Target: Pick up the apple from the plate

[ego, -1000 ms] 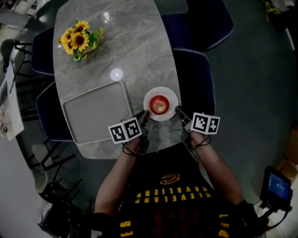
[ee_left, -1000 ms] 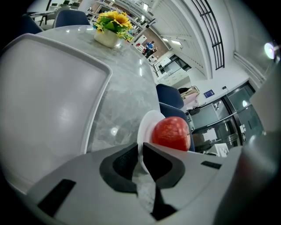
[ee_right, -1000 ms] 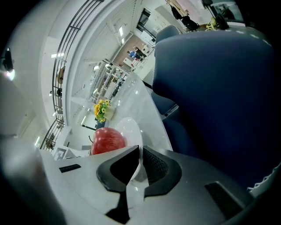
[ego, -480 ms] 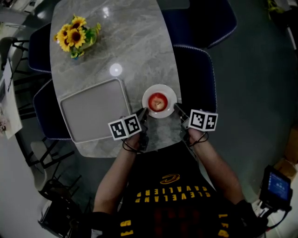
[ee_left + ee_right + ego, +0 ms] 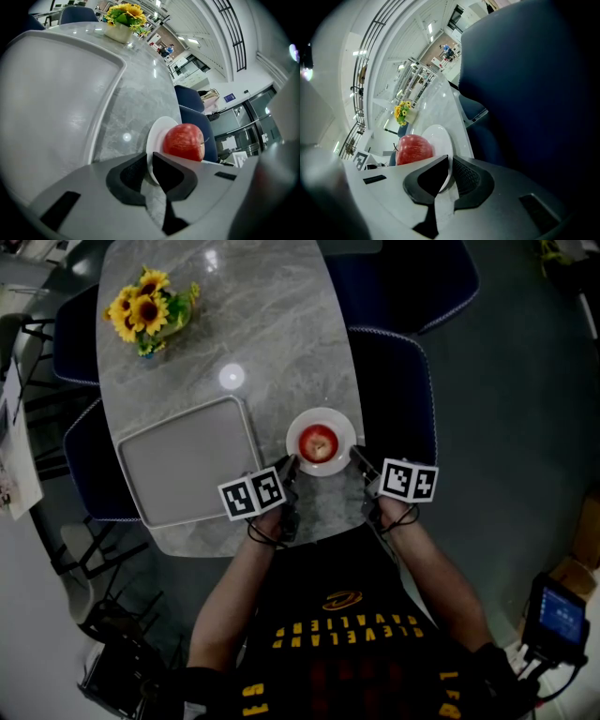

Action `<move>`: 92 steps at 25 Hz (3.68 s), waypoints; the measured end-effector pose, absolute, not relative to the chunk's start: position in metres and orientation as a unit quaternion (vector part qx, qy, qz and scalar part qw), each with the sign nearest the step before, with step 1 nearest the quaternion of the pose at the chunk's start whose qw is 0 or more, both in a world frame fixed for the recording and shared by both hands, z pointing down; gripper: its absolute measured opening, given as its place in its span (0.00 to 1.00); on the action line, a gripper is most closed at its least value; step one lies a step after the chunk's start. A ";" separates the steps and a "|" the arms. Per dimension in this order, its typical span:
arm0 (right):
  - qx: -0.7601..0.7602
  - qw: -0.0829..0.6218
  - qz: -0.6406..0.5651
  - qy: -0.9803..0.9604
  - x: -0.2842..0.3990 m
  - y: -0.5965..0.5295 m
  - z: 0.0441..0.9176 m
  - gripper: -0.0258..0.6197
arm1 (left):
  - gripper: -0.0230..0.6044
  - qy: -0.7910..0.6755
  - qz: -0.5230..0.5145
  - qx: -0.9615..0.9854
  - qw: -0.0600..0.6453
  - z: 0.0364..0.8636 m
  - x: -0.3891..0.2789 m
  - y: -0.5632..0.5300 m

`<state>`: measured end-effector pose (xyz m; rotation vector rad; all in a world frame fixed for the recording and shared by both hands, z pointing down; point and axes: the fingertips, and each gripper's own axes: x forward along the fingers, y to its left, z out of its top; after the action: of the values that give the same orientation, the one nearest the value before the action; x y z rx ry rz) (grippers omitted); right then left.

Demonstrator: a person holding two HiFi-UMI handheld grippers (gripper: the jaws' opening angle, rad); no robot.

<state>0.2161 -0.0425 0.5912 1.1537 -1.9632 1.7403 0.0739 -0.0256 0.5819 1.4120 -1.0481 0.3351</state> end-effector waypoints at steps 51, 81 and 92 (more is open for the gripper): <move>0.448 0.210 0.453 -0.741 0.224 -0.049 0.564 0.10 | 0.10 -0.487 0.175 0.630 0.578 0.566 0.065 -0.028; 0.428 0.074 0.276 -0.857 0.133 -0.006 0.378 0.05 | 0.04 -0.396 0.080 0.844 0.353 0.356 0.078 0.024; 0.408 0.072 0.210 -0.886 0.078 0.048 0.318 0.05 | 0.04 -0.398 0.061 0.856 0.323 0.313 0.045 0.062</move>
<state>0.0775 0.0476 0.3181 1.2264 -2.6622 0.6303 0.0450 0.0622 0.3130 2.2470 -1.0453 0.1596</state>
